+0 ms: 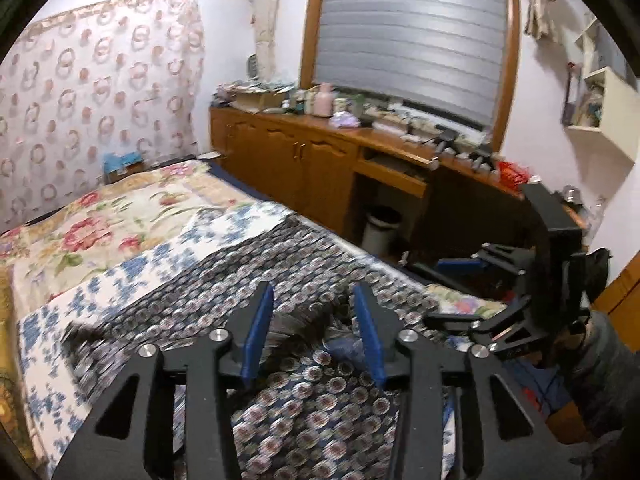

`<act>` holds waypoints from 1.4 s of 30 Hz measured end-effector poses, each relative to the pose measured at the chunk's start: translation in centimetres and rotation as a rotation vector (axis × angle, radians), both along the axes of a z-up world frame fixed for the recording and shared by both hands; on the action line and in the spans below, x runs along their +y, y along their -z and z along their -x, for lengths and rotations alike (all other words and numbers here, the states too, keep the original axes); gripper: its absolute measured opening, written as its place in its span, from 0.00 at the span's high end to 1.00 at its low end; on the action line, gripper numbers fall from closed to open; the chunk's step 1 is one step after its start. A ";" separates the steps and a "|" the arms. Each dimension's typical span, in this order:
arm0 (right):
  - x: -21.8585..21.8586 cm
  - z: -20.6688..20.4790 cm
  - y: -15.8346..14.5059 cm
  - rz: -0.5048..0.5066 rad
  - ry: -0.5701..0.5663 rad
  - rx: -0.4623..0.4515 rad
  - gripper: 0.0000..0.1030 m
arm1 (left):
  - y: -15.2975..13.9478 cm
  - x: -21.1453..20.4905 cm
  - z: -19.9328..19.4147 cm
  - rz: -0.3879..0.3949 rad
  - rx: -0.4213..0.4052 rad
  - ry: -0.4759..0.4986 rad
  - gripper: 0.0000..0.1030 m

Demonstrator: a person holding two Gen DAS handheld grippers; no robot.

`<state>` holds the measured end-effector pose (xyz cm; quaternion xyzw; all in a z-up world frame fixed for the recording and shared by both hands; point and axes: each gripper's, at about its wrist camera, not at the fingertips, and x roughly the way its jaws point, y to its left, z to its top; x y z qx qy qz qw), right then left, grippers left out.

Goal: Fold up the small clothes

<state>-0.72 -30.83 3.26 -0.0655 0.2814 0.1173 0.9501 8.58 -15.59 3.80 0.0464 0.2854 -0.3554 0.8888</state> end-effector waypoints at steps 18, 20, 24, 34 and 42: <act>3.8 -6.7 2.1 0.051 -0.093 0.110 0.24 | 3.1 7.7 0.6 -0.008 0.020 -0.222 0.31; 4.1 -7.7 2.3 0.056 -0.111 0.131 0.25 | 3.6 8.5 0.7 -0.001 0.029 -0.237 0.31; 5.4 -10.2 2.7 0.133 -0.128 0.160 0.25 | 4.5 9.3 0.7 0.001 0.044 -0.258 0.31; 6.3 -13.2 2.9 0.097 -0.221 0.200 0.72 | 6.1 10.5 0.7 0.009 0.079 -0.286 0.31; 4.8 -9.2 1.5 0.049 -0.232 0.089 0.97 | 6.4 10.7 1.2 0.025 0.073 -0.301 0.31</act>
